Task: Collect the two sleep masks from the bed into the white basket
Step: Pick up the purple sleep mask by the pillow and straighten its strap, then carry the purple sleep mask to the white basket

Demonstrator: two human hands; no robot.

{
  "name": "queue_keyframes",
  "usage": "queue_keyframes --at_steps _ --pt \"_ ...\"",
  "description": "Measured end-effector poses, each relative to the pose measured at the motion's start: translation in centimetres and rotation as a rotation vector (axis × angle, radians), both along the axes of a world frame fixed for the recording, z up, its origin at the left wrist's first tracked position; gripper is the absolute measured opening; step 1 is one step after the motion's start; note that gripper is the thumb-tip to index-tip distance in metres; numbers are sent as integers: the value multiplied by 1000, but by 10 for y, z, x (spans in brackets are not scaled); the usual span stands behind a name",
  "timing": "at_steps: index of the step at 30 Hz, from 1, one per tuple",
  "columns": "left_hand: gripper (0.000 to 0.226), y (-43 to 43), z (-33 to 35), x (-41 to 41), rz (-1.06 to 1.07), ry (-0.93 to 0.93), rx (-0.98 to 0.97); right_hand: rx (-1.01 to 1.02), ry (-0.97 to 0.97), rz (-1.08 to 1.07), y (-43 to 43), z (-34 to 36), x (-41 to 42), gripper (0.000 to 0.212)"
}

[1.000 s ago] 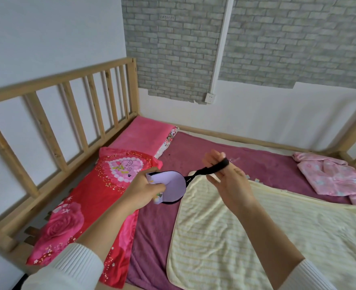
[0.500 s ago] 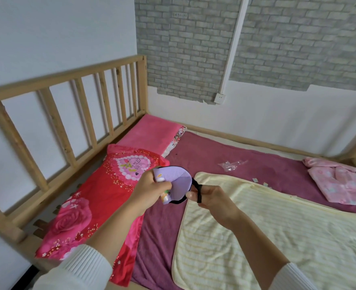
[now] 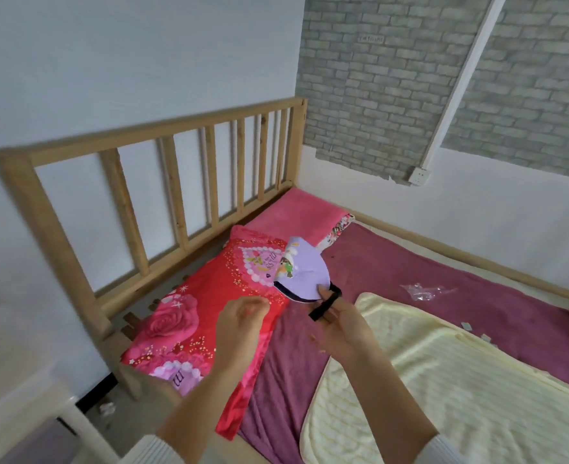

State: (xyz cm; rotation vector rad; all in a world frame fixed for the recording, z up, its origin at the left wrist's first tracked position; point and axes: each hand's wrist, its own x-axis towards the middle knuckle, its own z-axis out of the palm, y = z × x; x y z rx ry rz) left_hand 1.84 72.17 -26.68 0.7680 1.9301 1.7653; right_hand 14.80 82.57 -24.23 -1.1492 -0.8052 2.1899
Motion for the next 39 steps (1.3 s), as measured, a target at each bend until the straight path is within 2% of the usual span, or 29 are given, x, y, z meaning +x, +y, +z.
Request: queue_keyframes --at_steps 3,5,8,13,17,21,30,34,39 --pt "14 -13 -9 12 -83 308 -31 -19 10 94 -19 -2 -18 14" --pt "20 -15 -4 18 -100 379 68 -23 10 190 -32 -5 -28 16" --pt "18 -21 -2 20 -90 438 110 -117 50 217 -45 -13 -38 28" --pt "11 -52 -18 13 -15 483 -146 -148 32 232 -56 -27 -41 9" --pt "17 -90 -22 -3 87 505 -293 -166 -15 250 -41 -35 -35 24" --pt "17 -114 -16 -23 111 530 -340 -84 -127 337 -46 -43 -44 18" --pt "15 -160 -31 -82 152 687 -442 97 -279 586 -58 -41 -107 20" --pt "14 -185 -38 -126 187 566 -447 102 -276 745 -74 -44 -156 21" --pt "14 -233 -54 -194 210 383 -480 265 -257 953 -121 -51 -239 12"
